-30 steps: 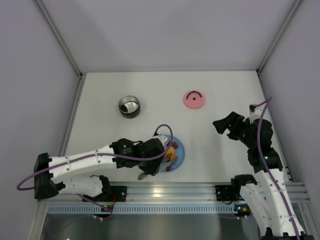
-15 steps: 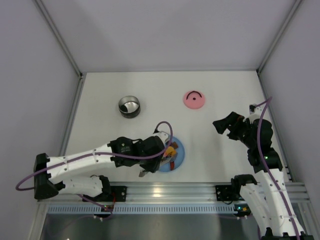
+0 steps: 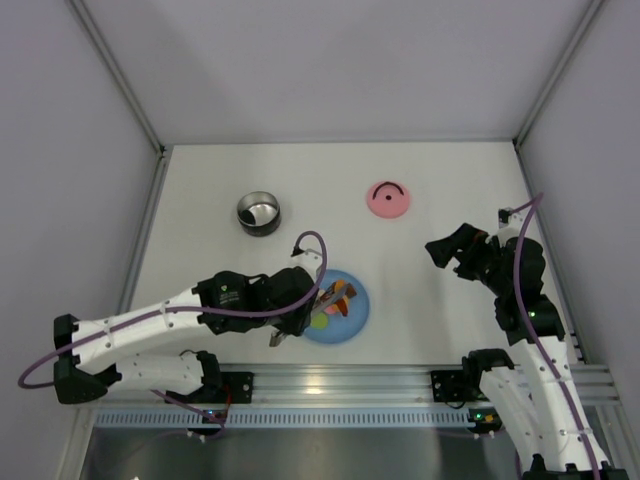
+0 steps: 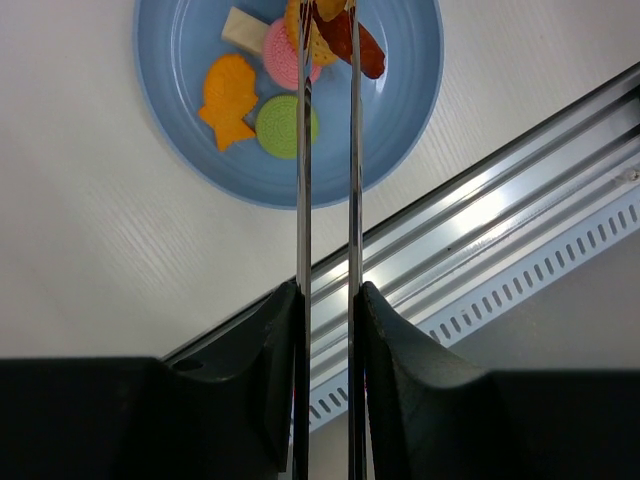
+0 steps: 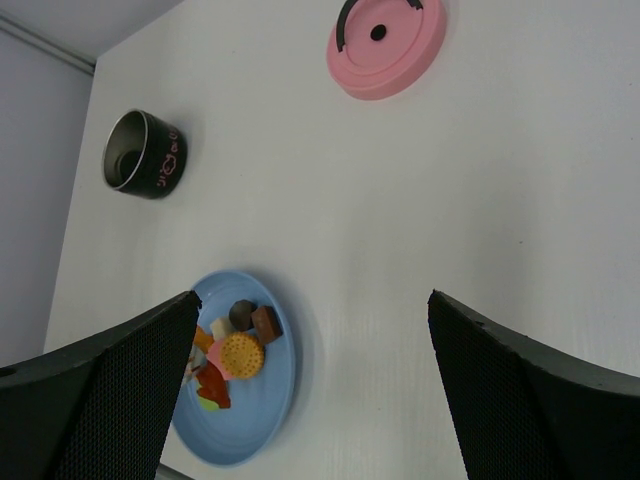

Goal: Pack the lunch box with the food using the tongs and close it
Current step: Place the fake food on the plate.

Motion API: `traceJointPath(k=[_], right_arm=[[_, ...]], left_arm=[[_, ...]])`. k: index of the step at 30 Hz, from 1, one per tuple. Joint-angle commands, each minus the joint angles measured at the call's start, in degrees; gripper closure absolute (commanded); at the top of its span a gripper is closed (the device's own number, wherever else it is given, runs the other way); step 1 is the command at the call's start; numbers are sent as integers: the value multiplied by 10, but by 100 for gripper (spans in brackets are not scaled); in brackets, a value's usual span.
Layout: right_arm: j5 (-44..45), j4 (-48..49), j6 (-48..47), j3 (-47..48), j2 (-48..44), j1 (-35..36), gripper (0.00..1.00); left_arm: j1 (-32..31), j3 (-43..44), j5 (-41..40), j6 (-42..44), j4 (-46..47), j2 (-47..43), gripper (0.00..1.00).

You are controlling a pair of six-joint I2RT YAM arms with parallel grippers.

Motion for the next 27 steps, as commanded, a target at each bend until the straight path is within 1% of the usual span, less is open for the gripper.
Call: traceJointPath(k=[1, 5, 10, 15, 20, 24, 27], right_arm=[[3, 18, -7, 13, 2, -9, 5], [2, 17, -7, 9, 1, -9, 5], [1, 17, -8, 7, 1, -9, 5], [2, 15, -8, 5, 0, -8, 5], [3, 15, -9, 1, -3, -9, 5], [2, 16, -8, 0, -3, -9, 5], [2, 15, -8, -1, -3, -9, 5]], left_arm=[[-3, 21, -13, -5, -7, -15, 68], [-3, 10, 11, 3, -3, -10, 65], [-3, 0, 21, 6, 5, -10, 65], [-3, 0, 23, 11, 4, -10, 59], [-3, -3, 18, 9, -4, -12, 60], [-3, -4, 18, 8, -5, -14, 64], [-2, -4, 19, 10, -5, -13, 63]])
